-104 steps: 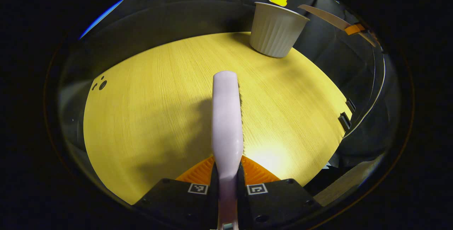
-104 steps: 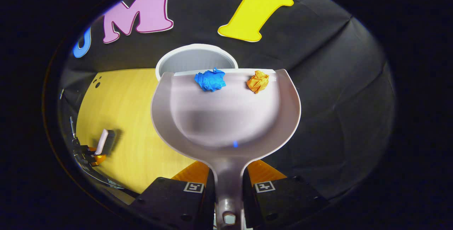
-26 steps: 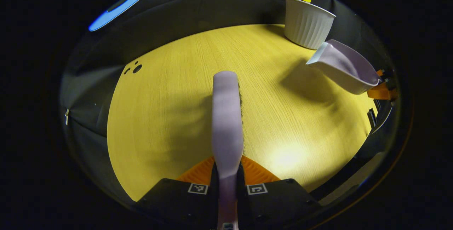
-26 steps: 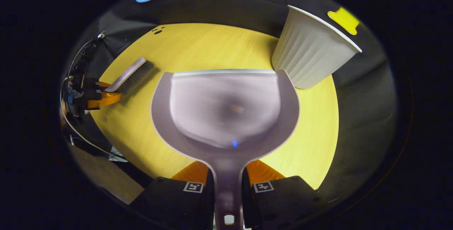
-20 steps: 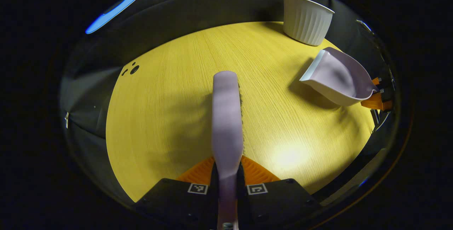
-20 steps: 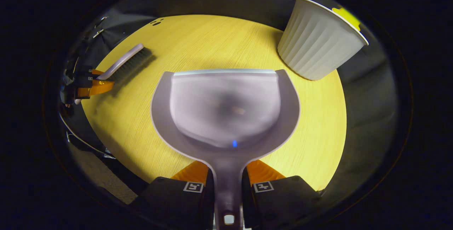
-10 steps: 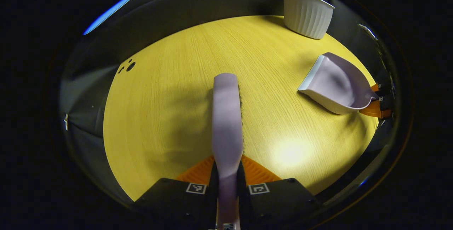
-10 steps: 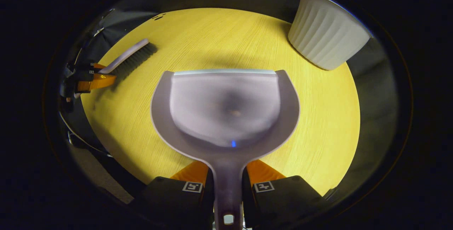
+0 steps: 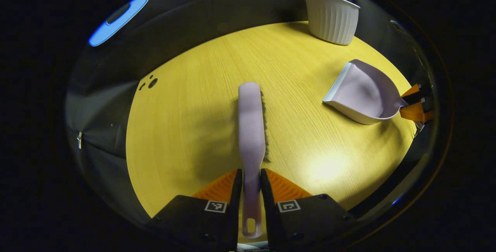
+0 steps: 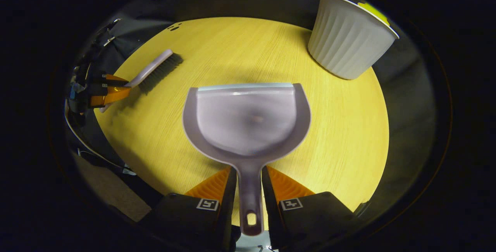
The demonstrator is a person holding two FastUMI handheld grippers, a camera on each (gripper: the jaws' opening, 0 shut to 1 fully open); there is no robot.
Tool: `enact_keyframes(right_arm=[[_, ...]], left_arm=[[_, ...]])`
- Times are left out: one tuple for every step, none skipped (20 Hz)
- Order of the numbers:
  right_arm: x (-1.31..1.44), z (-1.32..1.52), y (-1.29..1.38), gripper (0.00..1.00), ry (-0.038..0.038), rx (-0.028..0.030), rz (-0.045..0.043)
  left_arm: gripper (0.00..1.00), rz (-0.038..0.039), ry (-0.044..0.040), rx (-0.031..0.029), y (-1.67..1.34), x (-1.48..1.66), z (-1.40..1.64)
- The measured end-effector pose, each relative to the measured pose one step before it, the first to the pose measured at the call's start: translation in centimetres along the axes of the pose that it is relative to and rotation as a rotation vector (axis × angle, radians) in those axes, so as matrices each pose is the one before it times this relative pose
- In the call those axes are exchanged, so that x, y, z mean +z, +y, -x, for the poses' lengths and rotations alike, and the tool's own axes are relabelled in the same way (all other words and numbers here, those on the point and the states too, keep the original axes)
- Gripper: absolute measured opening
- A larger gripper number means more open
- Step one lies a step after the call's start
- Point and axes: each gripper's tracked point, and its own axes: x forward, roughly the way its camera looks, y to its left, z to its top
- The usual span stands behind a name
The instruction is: Pick up the small broom and dustpan from the desktop, sweep the trash into the dustpan with the broom, and then empty the trash into the garbage bin.
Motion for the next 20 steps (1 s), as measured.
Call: enact_keyframes(right_arm=[[0.549, 1.133, 0.113, 0.42, -0.02534, -0.00032, 0.00089], [0.73, 0.979, 0.198, 0.46, -0.02716, 0.00076, -0.00071], [0.809, 1.075, 0.257, 0.42, -0.03084, 0.00103, -0.00223], [1.018, 0.924, 0.273, 0.45, -0.03501, 0.00036, 0.0004], [1.08, 0.861, 0.227, 0.42, -0.03892, 0.00249, 0.00364], [1.382, 0.785, 0.115, 0.42, -0.04184, -0.00374, 0.00496], [1.215, 0.664, 0.123, 0.42, -0.03914, -0.00086, 0.00196], [1.483, 0.661, 0.22, 0.41, -0.03899, 0.00259, -0.00074], [1.559, 0.584, 0.144, 0.41, -0.04118, 0.0042, -0.00039], [1.684, 0.603, 0.138, 0.41, -0.04251, 0.00309, 0.00155], [1.818, 0.725, 0.189, 0.41, -0.04932, 0.00085, 0.00246], [1.767, 0.451, 0.289, 0.39, -0.04938, 0.00729, 0.00148], [1.72, 0.412, 0.066, 0.39, -0.05283, 0.0029, 0.00149], [1.561, 0.337, 0.119, 0.41, -0.0453, 0.00059, 0.00341], [0.998, 0.516, 0.01, 0.43, -0.03697, -0.00429, 0.00642], [1.319, 0.329, 0.07, 0.41, -0.03039, -0.00327, 0.00815], [1.437, 0.248, 0.22, 0.39, -0.02578, -0.002, 0.00861], [1.167, 0.253, 0.081, 0.39, -0.02816, -0.00361, 0.01017], [0.676, 0.088, -0.25, 0.39, -0.03205, -0.00693, 0.00921], [1.006, 0.275, -0.038, 0.41, -0.03362, -0.00613, 0.00754]], left_arm=[[0.33, 0.00546, -0.01924, 0.00099, 0.05, 0.448, 0.778], [0.33, 0.00728, -0.01993, 0.00041, -0.006, 0.521, 0.862], [0.33, 0.00595, -0.0227, 0.00219, -0.013, 0.64, 0.843], [0.33, 0.00384, -0.02876, 0.00502, -0.138, 0.82, 1.118], [0.33, 0.00218, -0.02919, 0.00596, -0.06, 0.925, 0.928], [0.33, 0.00152, -0.03404, 0.0063, 0.124, 1.016, 0.692], [0.33, 0.00299, -0.03478, 0.00484, 0.019, 1.098, 0.777], [0.33, 0.00651, -0.04117, 0.00312, -0.114, 1.297, 0.909], [0.33, 0.0103, -0.04362, -0.00273, -0.191, 1.511, 0.862], [0.33, 0.01244, -0.04917, -0.00373, -0.266, 1.717, 0.792], [0.33, 0.01421, -0.05414, -0.01055, -0.337, 1.86, 0.824], [0.33, 0.01066, -0.05596, -0.00787, -0.223, 1.769, 0.734], [0.33, 0.00462, -0.05564, -0.00374, -0.096, 1.802, 0.64], [0.33, -0.00158, -0.05423, -0.00394, -0.04, 1.899, 0.598], [0.33, -0.00347, -0.04848, -0.00211, -0.042, 1.655, 0.447], [0.33, 0.00001, -0.0458, -0.00695, -0.219, 1.293, 0.534], [0.33, 0.00533, -0.04044, -0.01014, -0.235, 1.266, 0.477], [0.33, 0.01277, -0.03755, -0.01403, -0.709, 1.313, 0.307], [0.33, 0.01785, -0.0374, -0.01464, -0.537, 1.399, 0.393], [0.33, 0.01777, -0.03475, -0.01207, -0.124, 1.205, 0.203]])
